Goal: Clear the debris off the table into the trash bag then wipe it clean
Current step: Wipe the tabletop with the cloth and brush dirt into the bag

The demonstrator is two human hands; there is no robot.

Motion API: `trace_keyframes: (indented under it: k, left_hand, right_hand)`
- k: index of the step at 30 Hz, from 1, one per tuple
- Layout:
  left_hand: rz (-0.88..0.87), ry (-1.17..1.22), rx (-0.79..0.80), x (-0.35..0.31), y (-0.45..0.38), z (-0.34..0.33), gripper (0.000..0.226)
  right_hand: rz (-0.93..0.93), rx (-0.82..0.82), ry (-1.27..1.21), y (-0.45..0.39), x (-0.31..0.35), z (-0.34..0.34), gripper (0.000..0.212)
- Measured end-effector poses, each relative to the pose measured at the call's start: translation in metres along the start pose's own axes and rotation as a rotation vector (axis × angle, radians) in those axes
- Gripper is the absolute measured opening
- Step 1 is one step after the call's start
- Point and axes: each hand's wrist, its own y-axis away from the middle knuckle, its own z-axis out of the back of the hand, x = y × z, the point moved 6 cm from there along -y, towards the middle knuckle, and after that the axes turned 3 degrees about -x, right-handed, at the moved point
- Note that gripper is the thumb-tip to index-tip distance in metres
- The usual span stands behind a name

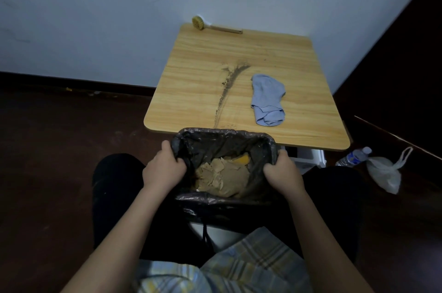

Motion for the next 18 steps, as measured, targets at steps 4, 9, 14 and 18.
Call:
trace_keyframes:
  k: [4,9,14,18]
  left_hand:
    - [-0.031,0.015,-0.065,-0.014,0.001,0.031,0.018]
    - [-0.051,0.052,-0.149,-0.035,-0.003,0.078,0.016]
    - [-0.051,0.105,-0.252,-0.053,-0.013,0.125,0.016]
    - [-0.063,0.128,-0.317,-0.076,-0.030,0.161,0.015]
  right_hand:
    - [0.037,-0.035,0.008,0.005,0.019,0.022,0.024]
    - [0.129,-0.102,0.012,0.011,0.054,0.056,0.021]
    - [0.193,-0.160,0.026,0.011,0.093,0.093,0.030]
    - [0.253,-0.234,-0.003,0.009,0.132,0.128,0.029]
